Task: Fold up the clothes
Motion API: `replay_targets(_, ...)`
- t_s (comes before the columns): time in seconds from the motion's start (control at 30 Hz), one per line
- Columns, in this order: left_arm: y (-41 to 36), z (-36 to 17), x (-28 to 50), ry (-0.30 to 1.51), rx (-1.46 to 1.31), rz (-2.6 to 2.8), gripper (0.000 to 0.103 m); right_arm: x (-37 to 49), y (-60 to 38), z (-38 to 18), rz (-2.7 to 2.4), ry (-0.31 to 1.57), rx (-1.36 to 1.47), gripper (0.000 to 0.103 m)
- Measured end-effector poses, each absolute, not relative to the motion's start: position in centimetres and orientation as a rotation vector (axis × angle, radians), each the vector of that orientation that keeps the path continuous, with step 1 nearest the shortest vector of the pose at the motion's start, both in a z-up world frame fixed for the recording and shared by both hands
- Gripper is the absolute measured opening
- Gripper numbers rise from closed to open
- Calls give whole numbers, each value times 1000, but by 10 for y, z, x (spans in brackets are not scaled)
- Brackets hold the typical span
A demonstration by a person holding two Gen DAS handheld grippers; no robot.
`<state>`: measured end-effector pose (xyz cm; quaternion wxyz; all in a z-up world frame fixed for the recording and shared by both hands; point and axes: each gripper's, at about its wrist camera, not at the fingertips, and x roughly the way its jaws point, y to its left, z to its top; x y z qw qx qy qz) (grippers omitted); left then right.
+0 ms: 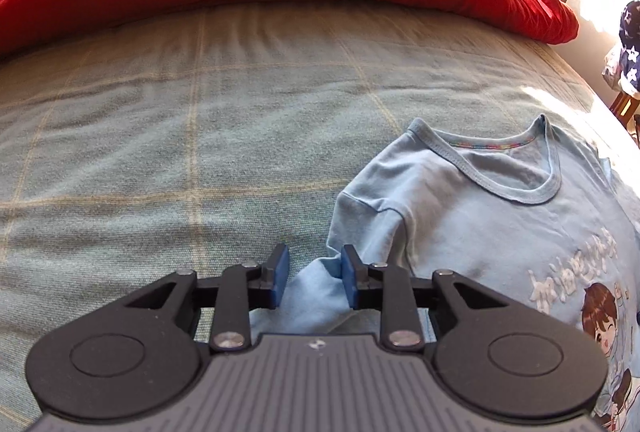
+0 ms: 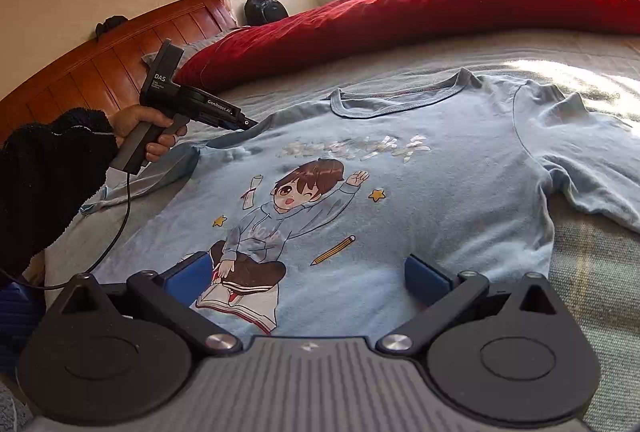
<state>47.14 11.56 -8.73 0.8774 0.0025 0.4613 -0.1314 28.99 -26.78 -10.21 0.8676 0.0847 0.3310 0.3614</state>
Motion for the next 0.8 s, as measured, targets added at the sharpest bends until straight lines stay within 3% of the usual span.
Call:
replay_targets(0.07,108,-85,469,958,39,-279,0,290,-268,-102,757,693,177,103)
replay_targets(0.33,114,-75,490,911,54,-124,1,289,-267,-102,754,692,170,103)
replay_targets(0.43,116,-76,496,904,44,-116,3,290,-267,-102,754,692,172,103)
replay_targets(0.57,114,-69,502,854,-10,-117,16,289,-267,-102,755,692,174,103)
replay_targets(0.73,87,-62,496,918,-45,-251,19,290,-268,-102,756,692,177,103)
replay_targets(0.8,78,-64,493,966,-59,-274,27,290,-267,-102,756,692,175,103)
